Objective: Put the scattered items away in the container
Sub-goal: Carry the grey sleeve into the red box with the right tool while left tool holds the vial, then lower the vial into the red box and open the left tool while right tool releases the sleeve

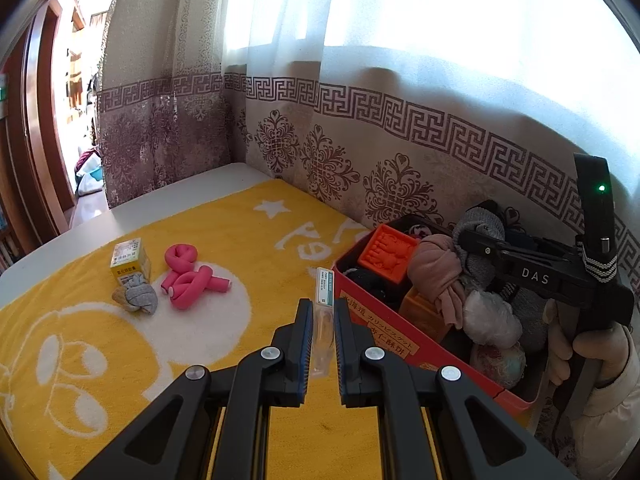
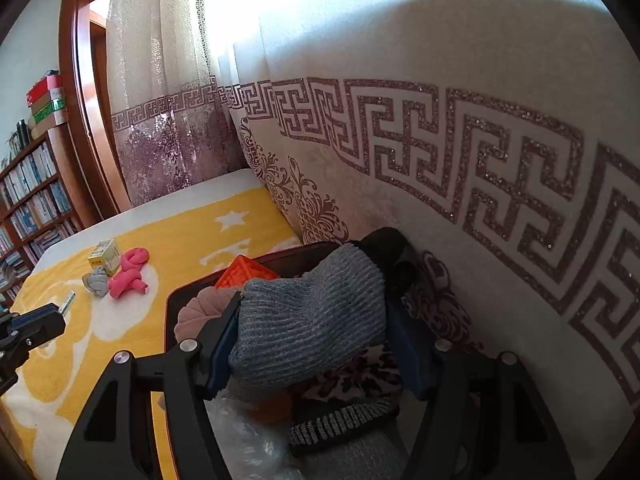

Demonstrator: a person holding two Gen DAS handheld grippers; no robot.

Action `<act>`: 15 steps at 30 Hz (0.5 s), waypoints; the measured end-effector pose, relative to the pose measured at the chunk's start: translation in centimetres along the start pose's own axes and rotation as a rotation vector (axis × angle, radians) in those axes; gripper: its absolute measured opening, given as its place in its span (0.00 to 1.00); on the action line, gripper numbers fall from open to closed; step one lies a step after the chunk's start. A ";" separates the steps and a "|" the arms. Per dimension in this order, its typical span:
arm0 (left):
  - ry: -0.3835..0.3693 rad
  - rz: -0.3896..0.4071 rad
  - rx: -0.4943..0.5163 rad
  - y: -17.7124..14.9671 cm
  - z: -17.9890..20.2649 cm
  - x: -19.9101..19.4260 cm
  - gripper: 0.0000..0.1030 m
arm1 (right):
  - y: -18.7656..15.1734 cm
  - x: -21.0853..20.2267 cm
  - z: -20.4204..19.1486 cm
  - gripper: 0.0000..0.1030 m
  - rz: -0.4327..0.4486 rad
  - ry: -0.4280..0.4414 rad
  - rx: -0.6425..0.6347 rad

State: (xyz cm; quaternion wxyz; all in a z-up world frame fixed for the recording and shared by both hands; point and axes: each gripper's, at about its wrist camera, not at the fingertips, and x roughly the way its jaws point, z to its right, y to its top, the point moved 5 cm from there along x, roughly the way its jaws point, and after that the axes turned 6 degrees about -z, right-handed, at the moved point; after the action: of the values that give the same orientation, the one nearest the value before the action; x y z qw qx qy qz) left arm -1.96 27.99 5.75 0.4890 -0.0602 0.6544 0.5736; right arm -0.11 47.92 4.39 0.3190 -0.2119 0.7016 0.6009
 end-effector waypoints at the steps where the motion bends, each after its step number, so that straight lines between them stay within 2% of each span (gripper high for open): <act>1: -0.006 -0.003 0.000 0.0 0.2 0.1 0.11 | -0.1 0.2 0.2 0.68 -0.010 0.007 -0.003; 4: -0.019 -0.009 0.006 0.0 1.0 0.3 0.11 | -0.3 0.6 0.8 0.68 -0.027 0.035 -0.004; 7: -0.027 -0.009 0.024 0.2 1.9 0.3 0.11 | -0.6 0.2 1.0 0.73 -0.025 0.067 -0.010; 11: -0.044 -0.006 0.044 0.2 3.3 -0.1 0.11 | -1.2 -0.9 0.6 0.78 0.010 0.090 -0.014; 15: -0.102 -0.021 0.057 -0.1 5.1 -0.2 0.11 | -1.2 -2.8 0.7 0.79 0.068 0.132 0.018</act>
State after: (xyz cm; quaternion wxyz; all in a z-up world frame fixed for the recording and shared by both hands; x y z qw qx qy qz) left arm 1.17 32.01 6.50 0.5291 -0.0238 0.6439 0.5521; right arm 2.83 48.12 5.47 0.2533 -0.2242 0.7333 0.5899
